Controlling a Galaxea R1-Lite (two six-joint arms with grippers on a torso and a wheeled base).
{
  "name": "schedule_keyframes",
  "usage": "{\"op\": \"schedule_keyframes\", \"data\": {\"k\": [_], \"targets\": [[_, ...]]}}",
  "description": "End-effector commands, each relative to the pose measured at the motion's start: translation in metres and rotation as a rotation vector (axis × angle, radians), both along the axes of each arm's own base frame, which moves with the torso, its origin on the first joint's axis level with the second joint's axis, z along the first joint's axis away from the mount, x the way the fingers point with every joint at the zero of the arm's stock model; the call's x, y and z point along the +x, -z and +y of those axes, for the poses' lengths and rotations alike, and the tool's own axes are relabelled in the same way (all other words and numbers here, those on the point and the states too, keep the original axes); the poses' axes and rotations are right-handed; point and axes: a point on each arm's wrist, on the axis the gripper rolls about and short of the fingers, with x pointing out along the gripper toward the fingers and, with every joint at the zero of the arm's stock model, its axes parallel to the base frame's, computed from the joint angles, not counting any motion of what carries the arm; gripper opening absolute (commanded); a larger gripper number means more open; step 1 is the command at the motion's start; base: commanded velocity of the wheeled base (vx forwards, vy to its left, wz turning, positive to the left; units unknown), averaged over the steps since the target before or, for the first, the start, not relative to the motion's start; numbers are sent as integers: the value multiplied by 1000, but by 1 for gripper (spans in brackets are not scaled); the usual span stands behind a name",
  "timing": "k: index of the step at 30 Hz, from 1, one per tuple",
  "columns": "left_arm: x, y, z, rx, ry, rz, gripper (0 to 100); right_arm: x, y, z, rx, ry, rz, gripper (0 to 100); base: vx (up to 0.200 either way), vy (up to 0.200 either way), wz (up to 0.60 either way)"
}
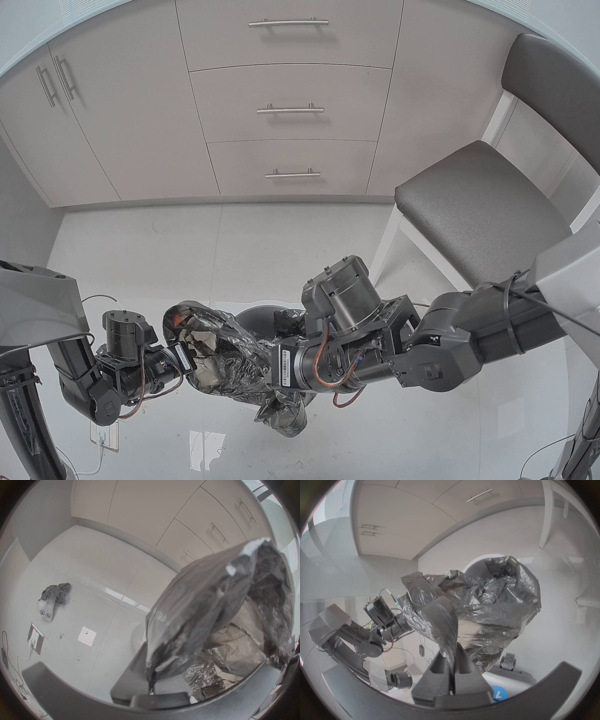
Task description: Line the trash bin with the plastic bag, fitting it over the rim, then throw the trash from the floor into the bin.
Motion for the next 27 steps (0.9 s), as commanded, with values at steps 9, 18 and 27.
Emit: {"op": "schedule_keyframes", "data": {"k": [9,18,27], "targets": [[1,16,0,32,15,46,0,-10,15,-3,-50,-14,38,0,0,0,0],[-3,3,0,46,64,7,0,-21,3,-1,-42,-41,36,0,0,0,0],[-8,6,3,48,67,33,0,-38,4,10,-45,-90,41,0,0,0,0]]}}
